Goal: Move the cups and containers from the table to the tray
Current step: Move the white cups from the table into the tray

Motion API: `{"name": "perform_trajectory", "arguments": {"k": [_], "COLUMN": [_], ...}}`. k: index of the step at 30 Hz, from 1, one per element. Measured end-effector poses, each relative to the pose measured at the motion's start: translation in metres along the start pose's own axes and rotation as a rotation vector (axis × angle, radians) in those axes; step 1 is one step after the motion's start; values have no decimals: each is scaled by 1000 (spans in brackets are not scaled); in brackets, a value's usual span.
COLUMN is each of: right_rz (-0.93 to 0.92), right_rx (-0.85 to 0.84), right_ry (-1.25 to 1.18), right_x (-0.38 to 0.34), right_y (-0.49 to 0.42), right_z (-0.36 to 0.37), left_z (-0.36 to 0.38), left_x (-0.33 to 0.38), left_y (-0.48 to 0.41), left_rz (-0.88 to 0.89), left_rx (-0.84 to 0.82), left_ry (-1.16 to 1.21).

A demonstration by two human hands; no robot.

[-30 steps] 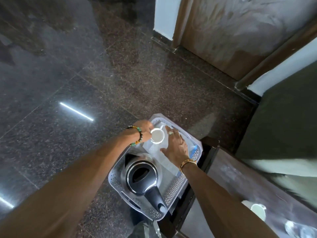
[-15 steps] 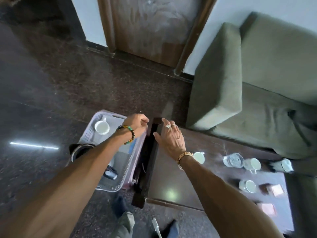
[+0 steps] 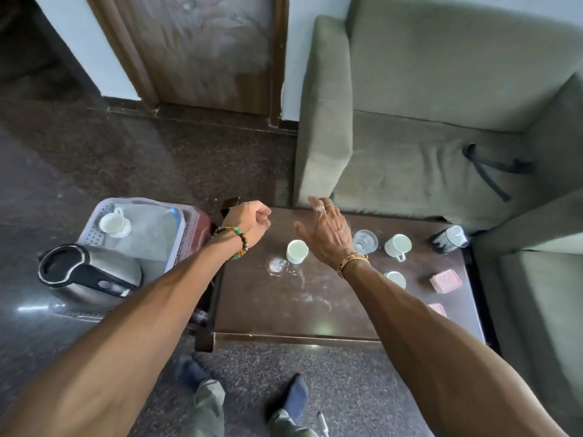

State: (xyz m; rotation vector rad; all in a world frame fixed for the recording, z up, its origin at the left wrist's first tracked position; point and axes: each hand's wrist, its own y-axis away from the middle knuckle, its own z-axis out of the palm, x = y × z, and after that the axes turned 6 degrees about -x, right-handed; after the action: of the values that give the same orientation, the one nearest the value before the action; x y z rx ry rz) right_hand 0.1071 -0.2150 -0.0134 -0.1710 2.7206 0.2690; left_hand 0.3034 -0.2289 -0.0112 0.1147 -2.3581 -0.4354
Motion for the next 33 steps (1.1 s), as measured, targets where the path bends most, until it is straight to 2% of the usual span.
{"name": "perform_trajectory", "arguments": {"k": [7,18,26,33], "right_rz": [77,256,388,454], "right_rx": [64,84,156,193], "right_ry": [-31,-90,-109,-130], "right_x": [62,116,148,194], "right_y": [43,107,117,131], "right_z": [-37,-31,-67,-63], "left_z": [50,127,148,194], "left_x": [65,101,159,192], "left_y": [14,20,8,7], "left_rz": [88,171,279,317], "left_rx": [-59,-231,-290,-353], "left_ry": [1,-60,-123,-133]}}
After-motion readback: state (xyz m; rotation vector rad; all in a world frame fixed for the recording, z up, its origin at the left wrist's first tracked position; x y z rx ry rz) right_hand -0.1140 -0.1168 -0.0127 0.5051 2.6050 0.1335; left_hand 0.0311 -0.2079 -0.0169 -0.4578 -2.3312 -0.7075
